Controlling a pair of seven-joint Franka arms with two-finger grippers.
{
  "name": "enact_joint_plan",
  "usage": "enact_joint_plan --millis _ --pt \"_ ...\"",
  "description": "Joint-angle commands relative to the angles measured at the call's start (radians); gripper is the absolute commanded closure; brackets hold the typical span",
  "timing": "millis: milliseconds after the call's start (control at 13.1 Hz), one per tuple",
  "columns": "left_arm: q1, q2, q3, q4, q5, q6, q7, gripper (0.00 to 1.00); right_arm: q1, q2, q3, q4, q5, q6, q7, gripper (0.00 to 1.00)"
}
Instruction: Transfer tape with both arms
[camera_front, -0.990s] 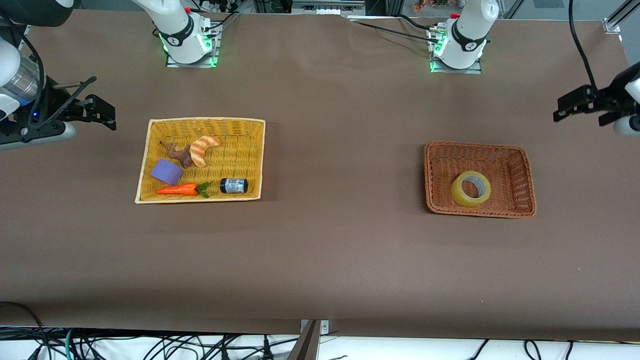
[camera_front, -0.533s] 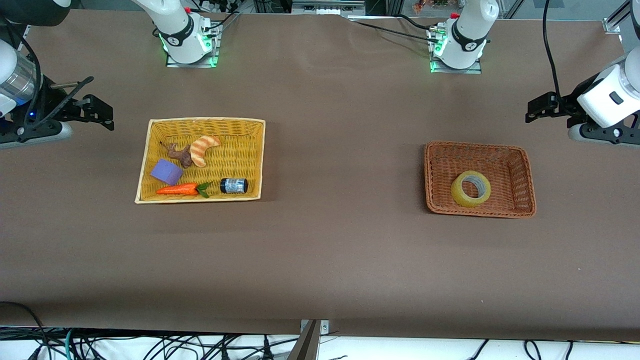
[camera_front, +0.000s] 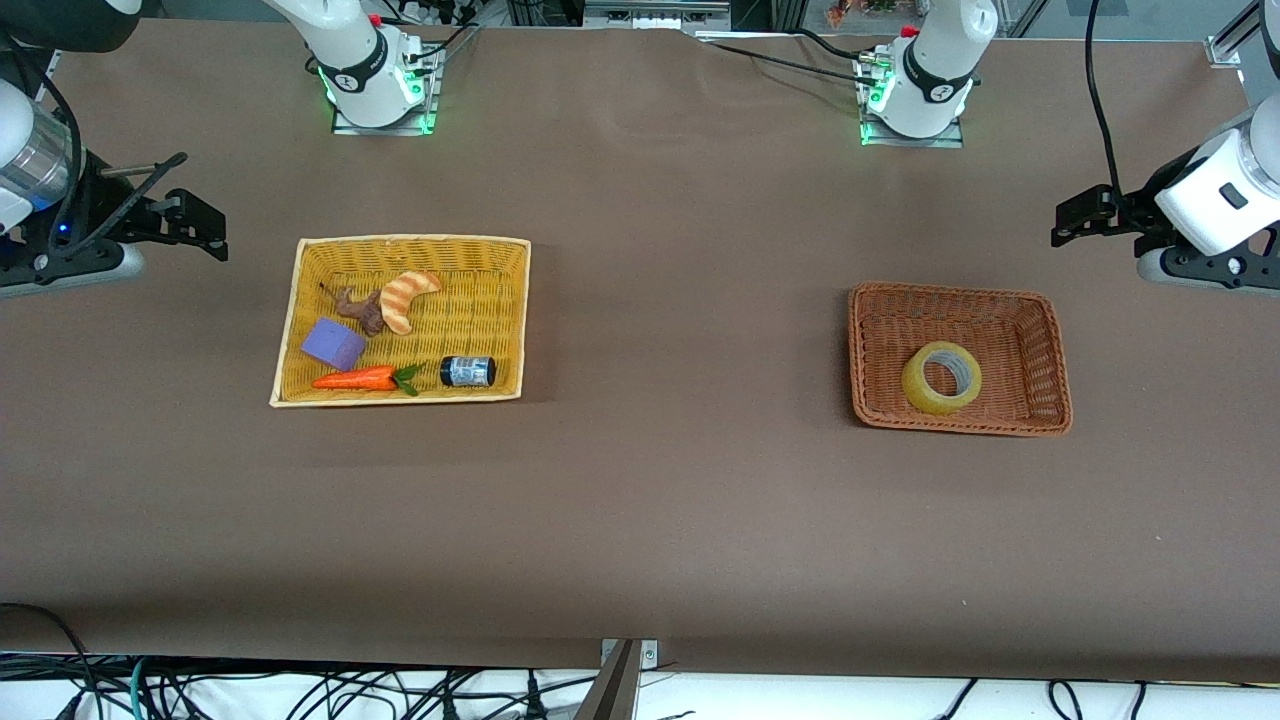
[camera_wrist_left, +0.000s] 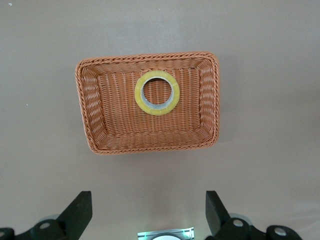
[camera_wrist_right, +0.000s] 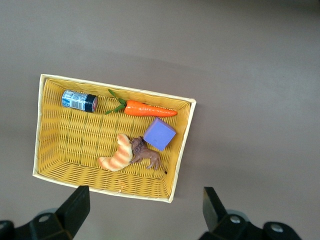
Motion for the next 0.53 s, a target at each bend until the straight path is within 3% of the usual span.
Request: enact_joint_plan --millis 0,457 --pt "0.005 -0.021 0.001 -0.014 -0.012 0.006 -0.005 0.00 -0.011 0.003 0.009 0.022 -0.010 -0.021 -0.001 0.00" --pt "0.005 -0.021 -0.002 -0.013 -0.014 0.005 -0.005 0.00 -0.011 -0.001 0.009 0.022 -0.011 -0.021 -0.001 0.00"
